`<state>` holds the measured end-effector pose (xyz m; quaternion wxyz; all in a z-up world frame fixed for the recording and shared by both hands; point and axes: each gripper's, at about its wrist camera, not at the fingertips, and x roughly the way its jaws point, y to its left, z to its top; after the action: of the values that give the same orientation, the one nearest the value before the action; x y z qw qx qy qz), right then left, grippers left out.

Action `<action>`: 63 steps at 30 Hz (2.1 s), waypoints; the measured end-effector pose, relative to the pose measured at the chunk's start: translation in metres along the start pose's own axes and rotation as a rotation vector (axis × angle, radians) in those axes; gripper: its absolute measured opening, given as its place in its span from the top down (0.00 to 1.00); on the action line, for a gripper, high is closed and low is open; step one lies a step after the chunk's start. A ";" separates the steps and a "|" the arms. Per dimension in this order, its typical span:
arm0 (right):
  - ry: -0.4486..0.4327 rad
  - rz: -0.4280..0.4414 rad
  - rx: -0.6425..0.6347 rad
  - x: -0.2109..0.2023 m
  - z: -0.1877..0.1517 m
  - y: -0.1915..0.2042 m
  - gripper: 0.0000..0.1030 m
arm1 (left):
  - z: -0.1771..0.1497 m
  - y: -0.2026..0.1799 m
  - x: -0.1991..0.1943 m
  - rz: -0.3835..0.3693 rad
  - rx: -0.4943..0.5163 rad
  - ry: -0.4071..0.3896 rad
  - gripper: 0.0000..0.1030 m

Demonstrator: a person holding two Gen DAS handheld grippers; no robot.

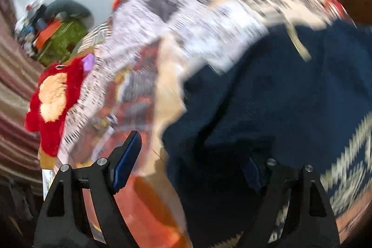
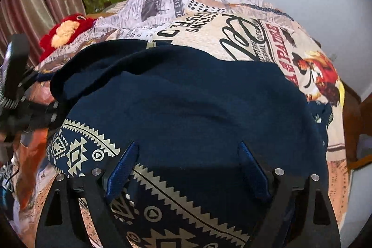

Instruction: Fold large clothes

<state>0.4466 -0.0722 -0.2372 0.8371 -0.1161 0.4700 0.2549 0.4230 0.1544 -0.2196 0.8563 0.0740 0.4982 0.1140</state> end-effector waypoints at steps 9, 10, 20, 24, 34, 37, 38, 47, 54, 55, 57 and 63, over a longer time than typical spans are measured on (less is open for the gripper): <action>-0.008 -0.048 0.033 -0.019 -0.003 -0.019 0.15 | 0.027 0.060 -0.022 0.010 -0.191 -0.067 0.22; -0.010 -0.051 0.041 -0.023 -0.003 -0.021 0.15 | 0.021 0.062 -0.027 -0.018 -0.198 -0.067 0.22; -0.068 -0.075 0.005 -0.063 -0.010 -0.003 0.15 | -0.048 0.037 -0.077 -0.174 -0.213 -0.064 0.22; -0.081 -0.076 -0.008 -0.071 -0.016 0.013 0.15 | -0.071 0.032 -0.096 -0.233 -0.274 -0.066 0.22; 0.005 -0.111 -0.097 -0.026 -0.039 0.050 0.09 | -0.130 0.026 -0.073 -0.510 -0.567 0.125 0.22; 0.024 -0.115 -0.105 -0.021 -0.039 0.052 0.06 | -0.140 0.017 -0.061 -0.595 -0.615 0.174 0.22; 0.029 -0.113 -0.104 -0.022 -0.038 0.052 0.06 | -0.142 0.013 -0.056 -0.630 -0.636 0.193 0.22; -0.054 -0.091 -0.104 -0.054 -0.012 0.048 0.06 | -0.143 0.001 -0.020 -0.880 -0.842 0.268 0.22; -0.042 -0.168 -0.188 -0.034 -0.001 0.052 0.06 | -0.138 0.010 0.011 -0.961 -1.004 0.211 0.22; -0.027 -0.172 -0.196 -0.028 -0.002 0.051 0.06 | -0.138 0.014 0.015 -0.951 -1.032 0.202 0.22; -0.001 -0.168 -0.202 -0.016 -0.006 0.050 0.06 | -0.133 0.022 0.022 -0.899 -1.068 0.171 0.23; 0.013 -0.099 -0.128 -0.007 -0.012 0.039 0.03 | -0.105 0.024 0.033 -0.728 -1.032 0.134 0.43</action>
<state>0.4145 -0.0467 -0.2362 0.8364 -0.1941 0.4518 0.2421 0.3446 0.1876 -0.2928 0.7326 -0.5299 0.4248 0.0453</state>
